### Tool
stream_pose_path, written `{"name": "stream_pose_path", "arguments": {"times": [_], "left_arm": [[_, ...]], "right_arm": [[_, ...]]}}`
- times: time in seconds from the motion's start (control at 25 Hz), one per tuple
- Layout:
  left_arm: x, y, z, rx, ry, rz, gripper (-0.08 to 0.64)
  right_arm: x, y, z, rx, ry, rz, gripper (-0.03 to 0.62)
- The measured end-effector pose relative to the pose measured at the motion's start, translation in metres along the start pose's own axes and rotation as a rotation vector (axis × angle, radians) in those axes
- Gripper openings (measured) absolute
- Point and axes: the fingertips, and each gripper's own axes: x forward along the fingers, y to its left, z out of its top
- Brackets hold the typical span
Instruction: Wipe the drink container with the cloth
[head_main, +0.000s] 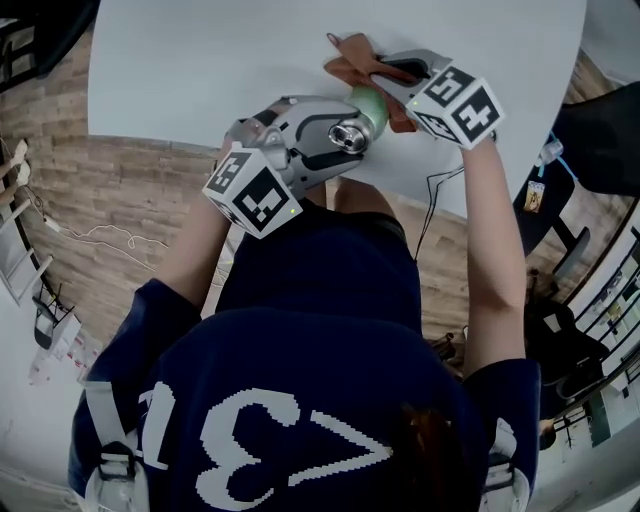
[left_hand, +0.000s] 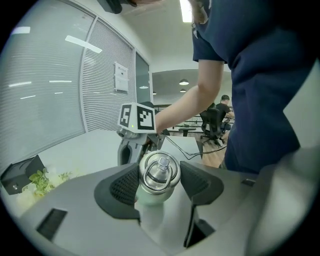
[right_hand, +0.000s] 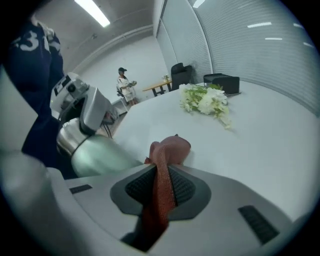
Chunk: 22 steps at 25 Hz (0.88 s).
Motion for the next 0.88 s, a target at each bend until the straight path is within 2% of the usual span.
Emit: {"name": "stream_pose_path", "arguments": {"times": [0.16, 0.36, 0.48, 0.64, 0.76, 0.88], "left_arm": [[0.005, 0.001, 0.001, -0.029, -0.016, 0.009, 0.265], [0.006, 0.009, 0.003, -0.092, -0.041, 0.015, 0.267], [0.008, 0.017, 0.004, -0.125, -0.062, 0.027, 0.266], [0.013, 0.030, -0.003, -0.093, -0.026, 0.080, 0.261], [0.010, 0.038, -0.005, -0.118, -0.026, 0.093, 0.262], [0.004, 0.042, 0.000, -0.111, -0.046, 0.103, 0.262]], "right_arm": [[-0.022, -0.011, -0.038, 0.013, 0.027, -0.208, 0.074], [-0.049, -0.011, -0.068, 0.117, 0.000, -0.374, 0.074], [-0.056, -0.008, -0.067, 0.199, -0.084, -0.408, 0.100], [-0.072, -0.005, -0.054, 0.310, -0.267, -0.388, 0.156], [-0.095, -0.007, -0.037, 0.344, -0.387, -0.428, 0.181], [-0.123, -0.009, -0.017, 0.333, -0.474, -0.508, 0.186]]}}
